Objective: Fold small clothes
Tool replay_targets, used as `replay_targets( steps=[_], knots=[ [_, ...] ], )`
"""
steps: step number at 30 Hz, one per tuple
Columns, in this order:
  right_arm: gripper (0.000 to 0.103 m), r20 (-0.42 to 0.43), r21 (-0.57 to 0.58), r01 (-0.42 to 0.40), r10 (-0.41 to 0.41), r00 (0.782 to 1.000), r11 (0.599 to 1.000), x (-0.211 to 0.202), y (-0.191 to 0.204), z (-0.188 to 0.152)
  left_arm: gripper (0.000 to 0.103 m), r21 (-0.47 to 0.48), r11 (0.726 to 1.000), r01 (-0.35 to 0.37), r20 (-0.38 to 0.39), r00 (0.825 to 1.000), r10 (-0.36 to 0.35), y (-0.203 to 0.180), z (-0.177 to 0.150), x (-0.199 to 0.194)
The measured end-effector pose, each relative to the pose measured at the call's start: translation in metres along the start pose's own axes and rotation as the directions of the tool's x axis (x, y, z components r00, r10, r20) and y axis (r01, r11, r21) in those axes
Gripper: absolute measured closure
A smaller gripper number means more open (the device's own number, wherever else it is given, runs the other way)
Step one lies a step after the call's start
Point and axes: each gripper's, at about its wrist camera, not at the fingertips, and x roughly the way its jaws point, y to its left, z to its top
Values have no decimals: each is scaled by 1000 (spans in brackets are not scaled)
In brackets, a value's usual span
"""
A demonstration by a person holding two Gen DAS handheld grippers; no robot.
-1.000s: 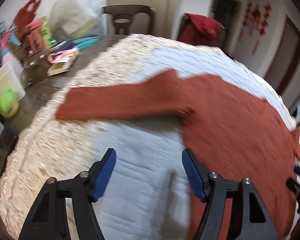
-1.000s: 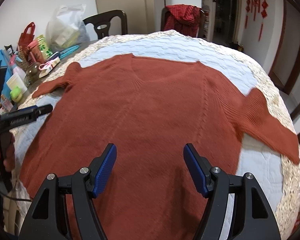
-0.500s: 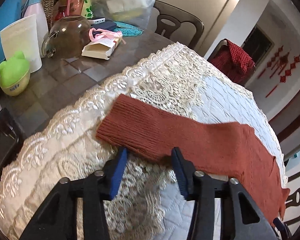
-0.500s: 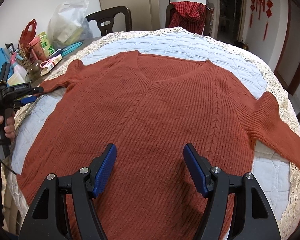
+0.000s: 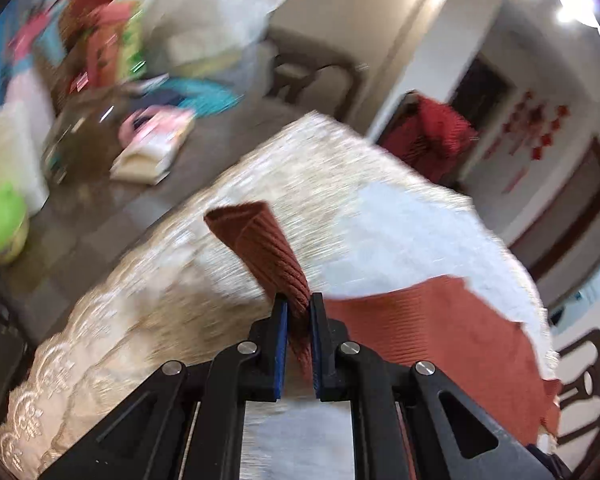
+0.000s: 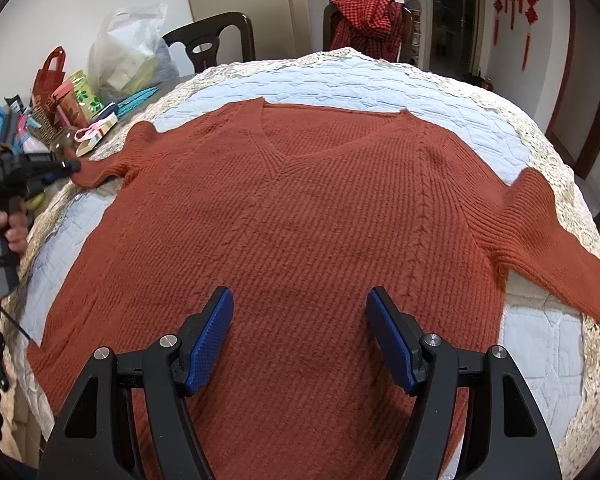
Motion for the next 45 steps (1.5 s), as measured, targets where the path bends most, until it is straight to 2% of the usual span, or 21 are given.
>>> replay_targets(
  steps=[4, 7, 10, 14, 16, 18, 19, 21, 25, 27, 32, 37, 40, 42, 45],
  knots=[
    [34, 8, 18, -7, 6, 1000, 1000, -4, -4, -1, 91, 123, 984, 126, 20, 991, -129, -60, 6, -14],
    [34, 15, 24, -5, 5, 1000, 1000, -7, -5, -2, 91, 214, 951, 222, -11, 974, -225, -107, -2, -14],
    [34, 17, 34, -1, 0, 1000, 999, -11, -8, -4, 91, 276, 906, 322, -93, 947, -308, -147, -19, -2],
    [34, 17, 54, 4, -5, 1000, 999, -16, -15, -5, 89, 306, 869, 388, -204, 919, -338, -175, -41, 19],
    [34, 19, 64, 6, -8, 1000, 998, -18, -19, -5, 81, 300, 867, 398, -250, 910, -331, -175, -48, 26],
    [34, 23, 73, 1, -3, 1000, 997, -20, -22, -5, 75, 310, 863, 398, -239, 912, -334, -168, -53, 16],
    [34, 27, 80, -6, 4, 1000, 997, -21, -23, -4, 70, 312, 866, 390, -221, 917, -333, -161, -50, 10],
    [34, 31, 94, -24, 22, 999, 995, -21, -26, -1, 67, 307, 878, 368, -181, 928, -326, -148, -44, 0],
    [34, 39, 114, -86, 82, 996, 990, -14, -27, 11, 67, 304, 920, 248, -120, 968, -221, -124, -28, 6],
    [35, 47, 117, -114, 109, 993, 987, -9, -26, 21, 67, 292, 934, 206, -127, 976, -175, -111, -26, 13],
    [63, 46, 118, -159, 154, 987, 980, 16, -18, 60, 68, 301, 941, 156, -169, 980, -109, -102, -34, 39],
    [65, -51, 157, -156, 166, 985, 975, 63, -18, 81, 68, 287, 943, 167, -186, 976, -116, -100, -40, 52],
    [78, -61, 160, -152, 163, 985, 975, 73, -17, 85, 73, 292, 939, 184, -182, 974, -134, -103, -39, 55],
    [98, -53, 179, -171, 184, 982, 969, 72, -18, 88, 75, 300, 933, 200, -188, 971, -147, -107, -40, 59],
    [99, 5, 169, -187, 189, 982, 968, 55, -17, 87, 76, 325, 923, 206, -193, 970, -148, -111, -42, 62]
  ],
)
